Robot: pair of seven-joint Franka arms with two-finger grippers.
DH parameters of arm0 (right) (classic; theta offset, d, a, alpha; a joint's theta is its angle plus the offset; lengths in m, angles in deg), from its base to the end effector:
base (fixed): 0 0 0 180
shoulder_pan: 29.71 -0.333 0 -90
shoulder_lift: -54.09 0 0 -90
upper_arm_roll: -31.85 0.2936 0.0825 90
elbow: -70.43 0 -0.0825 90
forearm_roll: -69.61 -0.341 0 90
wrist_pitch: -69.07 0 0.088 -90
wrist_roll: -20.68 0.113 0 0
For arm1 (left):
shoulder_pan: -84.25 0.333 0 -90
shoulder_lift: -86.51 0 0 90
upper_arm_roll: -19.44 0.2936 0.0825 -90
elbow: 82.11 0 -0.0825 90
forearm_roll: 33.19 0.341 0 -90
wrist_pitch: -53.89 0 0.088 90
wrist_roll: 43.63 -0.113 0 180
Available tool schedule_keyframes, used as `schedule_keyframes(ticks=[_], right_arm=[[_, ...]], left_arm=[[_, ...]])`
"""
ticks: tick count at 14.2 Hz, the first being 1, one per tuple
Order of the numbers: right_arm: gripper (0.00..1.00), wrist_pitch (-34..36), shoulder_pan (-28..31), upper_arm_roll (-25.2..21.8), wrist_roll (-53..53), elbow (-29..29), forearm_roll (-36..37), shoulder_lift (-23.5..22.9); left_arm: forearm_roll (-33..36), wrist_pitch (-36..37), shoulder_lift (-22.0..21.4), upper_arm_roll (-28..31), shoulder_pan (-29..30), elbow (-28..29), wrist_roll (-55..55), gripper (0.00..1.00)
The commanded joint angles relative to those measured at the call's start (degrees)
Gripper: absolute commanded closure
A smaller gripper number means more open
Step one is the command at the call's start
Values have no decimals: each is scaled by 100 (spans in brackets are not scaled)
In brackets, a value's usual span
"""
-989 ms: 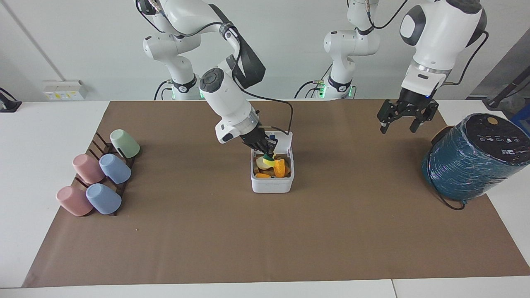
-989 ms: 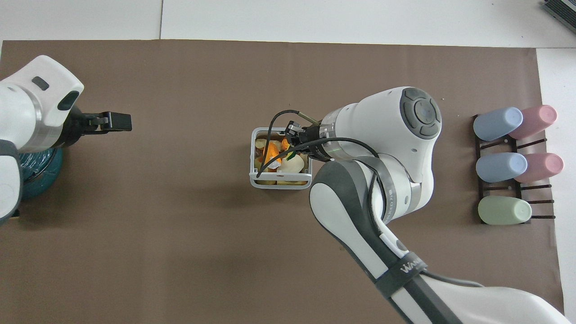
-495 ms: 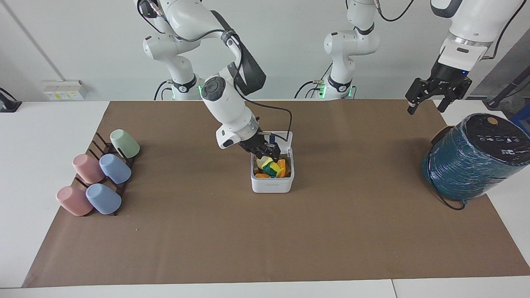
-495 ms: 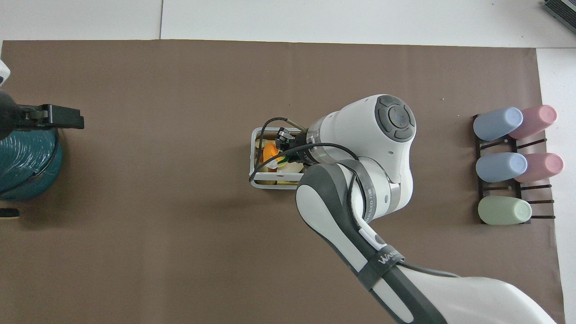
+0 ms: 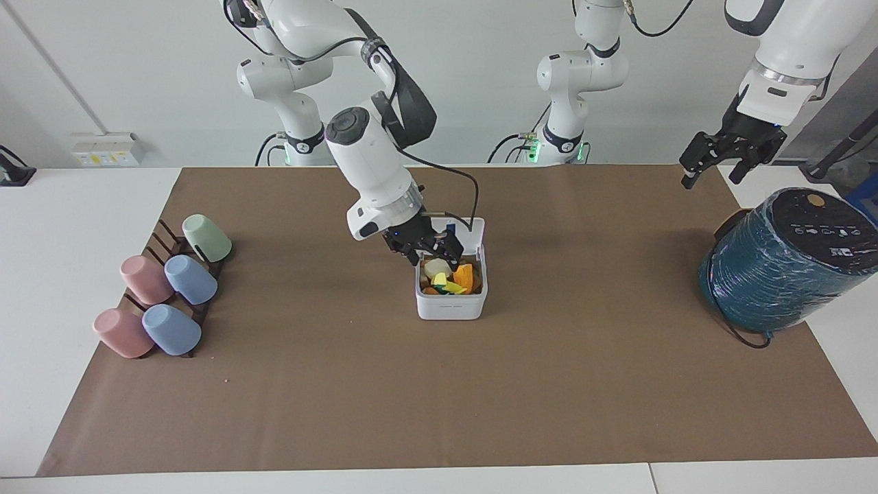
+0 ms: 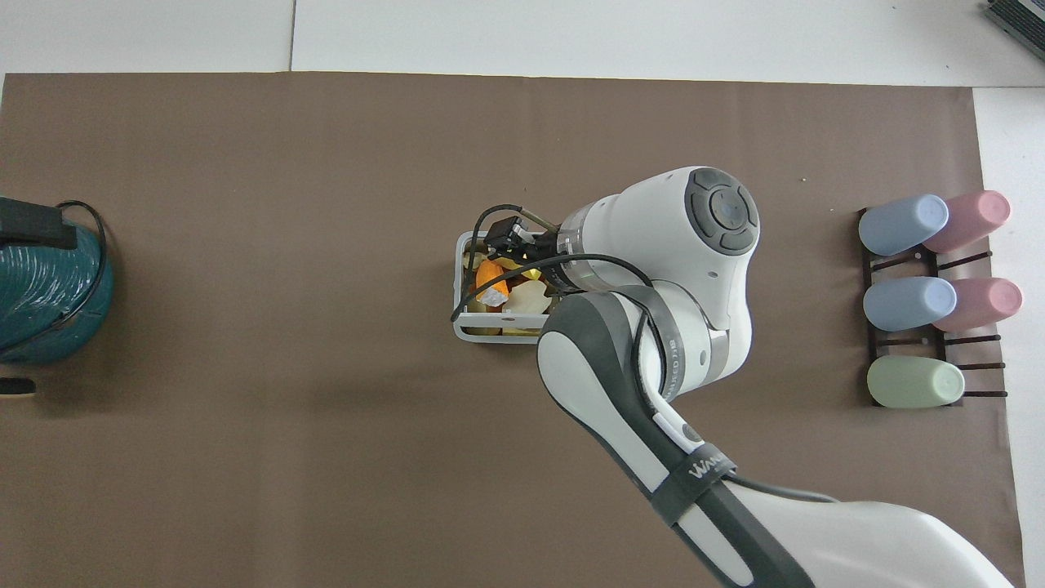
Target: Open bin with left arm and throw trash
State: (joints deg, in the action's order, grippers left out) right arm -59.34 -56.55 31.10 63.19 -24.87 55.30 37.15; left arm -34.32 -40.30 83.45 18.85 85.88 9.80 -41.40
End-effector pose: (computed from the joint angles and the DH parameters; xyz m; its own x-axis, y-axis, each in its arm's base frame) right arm 0.5597 0.2843 0.4541 0.9122 -0.4079 0.0405 -0.3708 -0.8633 -0.3425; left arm 0.5041 0.0069 0.6156 0.9940 0.0584 0.0922 0.0565 -0.9981 0.0228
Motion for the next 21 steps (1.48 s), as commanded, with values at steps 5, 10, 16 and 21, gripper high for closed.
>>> schedule_keyframes(ticks=[5, 10, 16, 21], right_arm=[[0, 1228, 933, -127, -1689, 99, 1606, 884], [0, 2213, 1742, -135, -2712, 108, 1597, 1535], [0, 3742, 1954, -662, -3309, 414, 1589, 1966], [0, 3912, 2033, -645, -3434, 363, 1545, 2019]], left_arm=[[247, 323, -55, -56, 48, -51, -117, 0], [-229, 455, -55, -21, 232, -148, -73, 0], [-212, 455, -99, -56, 250, -95, -73, 0], [-177, 525, -90, -65, 241, -130, -126, 0]])
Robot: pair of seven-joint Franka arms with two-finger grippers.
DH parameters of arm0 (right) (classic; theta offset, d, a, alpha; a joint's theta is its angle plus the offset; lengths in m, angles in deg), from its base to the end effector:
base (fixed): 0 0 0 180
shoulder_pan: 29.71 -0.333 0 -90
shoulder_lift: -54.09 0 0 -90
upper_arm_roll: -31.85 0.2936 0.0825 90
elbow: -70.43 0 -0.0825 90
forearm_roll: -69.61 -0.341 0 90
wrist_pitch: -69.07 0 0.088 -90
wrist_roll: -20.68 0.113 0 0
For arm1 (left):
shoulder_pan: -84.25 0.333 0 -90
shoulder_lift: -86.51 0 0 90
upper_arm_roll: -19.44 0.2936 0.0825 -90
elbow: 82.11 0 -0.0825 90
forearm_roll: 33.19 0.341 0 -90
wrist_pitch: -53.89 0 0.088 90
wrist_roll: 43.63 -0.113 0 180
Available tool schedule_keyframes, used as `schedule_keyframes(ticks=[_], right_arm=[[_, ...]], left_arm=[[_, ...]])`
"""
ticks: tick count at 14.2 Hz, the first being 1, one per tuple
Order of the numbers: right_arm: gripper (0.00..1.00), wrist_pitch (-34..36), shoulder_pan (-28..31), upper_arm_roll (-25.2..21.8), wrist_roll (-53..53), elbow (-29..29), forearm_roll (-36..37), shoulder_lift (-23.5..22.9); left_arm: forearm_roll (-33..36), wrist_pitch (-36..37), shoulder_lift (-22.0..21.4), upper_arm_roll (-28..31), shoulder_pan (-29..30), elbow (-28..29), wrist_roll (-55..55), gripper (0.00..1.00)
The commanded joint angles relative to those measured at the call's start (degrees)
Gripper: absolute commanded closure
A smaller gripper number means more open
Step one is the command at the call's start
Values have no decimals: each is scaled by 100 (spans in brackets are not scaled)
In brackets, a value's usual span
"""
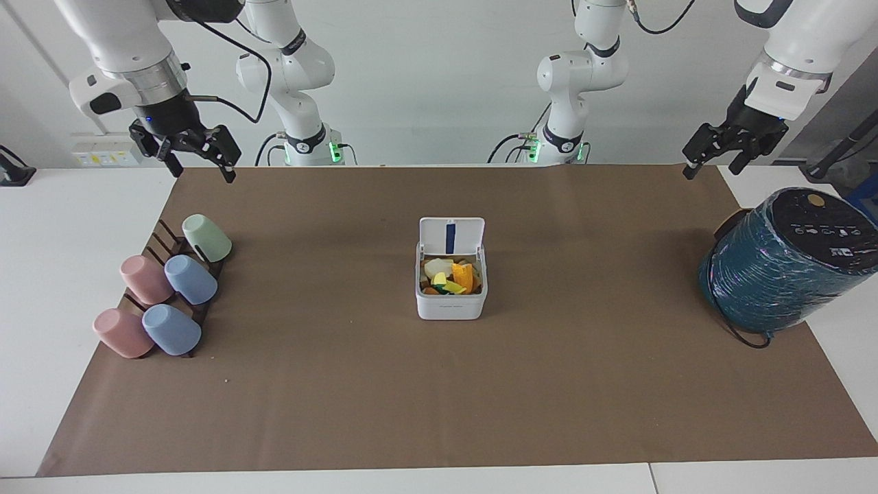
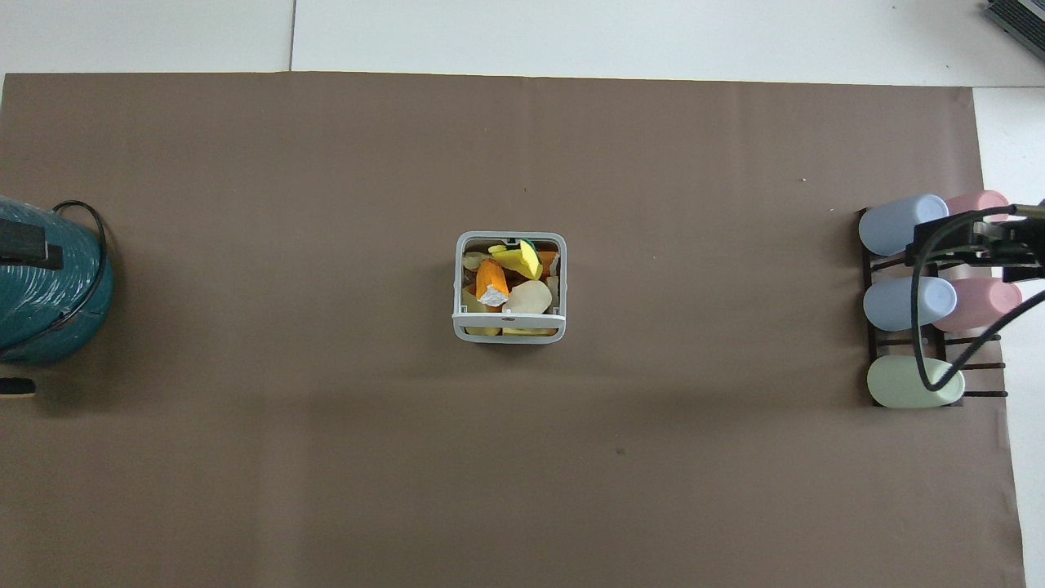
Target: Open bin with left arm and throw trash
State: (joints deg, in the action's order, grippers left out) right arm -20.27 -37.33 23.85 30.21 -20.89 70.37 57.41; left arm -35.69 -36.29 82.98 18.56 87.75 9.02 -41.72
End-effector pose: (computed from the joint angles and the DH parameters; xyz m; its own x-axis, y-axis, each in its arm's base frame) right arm 0.4940 -0.0069 0.6140 0.9848 -0.1722 0.0234 -0.1723 -0.9850 0.0013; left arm 0.4942 0.0174 0.6190 0.9959 0.0790 0.0436 0.0771 -0.9960 0.0441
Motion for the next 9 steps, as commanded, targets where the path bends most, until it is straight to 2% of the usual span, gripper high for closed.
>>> schedule_keyframes(ticks=[1, 4, 5, 9], right_arm=[[0, 13, 111, 114, -145, -35, 30, -6], [0, 109, 260, 193, -145, -35, 30, 3], [0, 145, 365, 359, -145, -26, 30, 3], [0, 180, 349, 387, -162, -26, 38, 3]], left_arm=[[-40, 132, -34, -35, 54, -60, -94, 0], [-31, 123, -34, -35, 45, -51, -94, 0], [-31, 115, -34, -35, 45, -51, -94, 0], [-23, 88, -43, -35, 19, -25, -102, 0]])
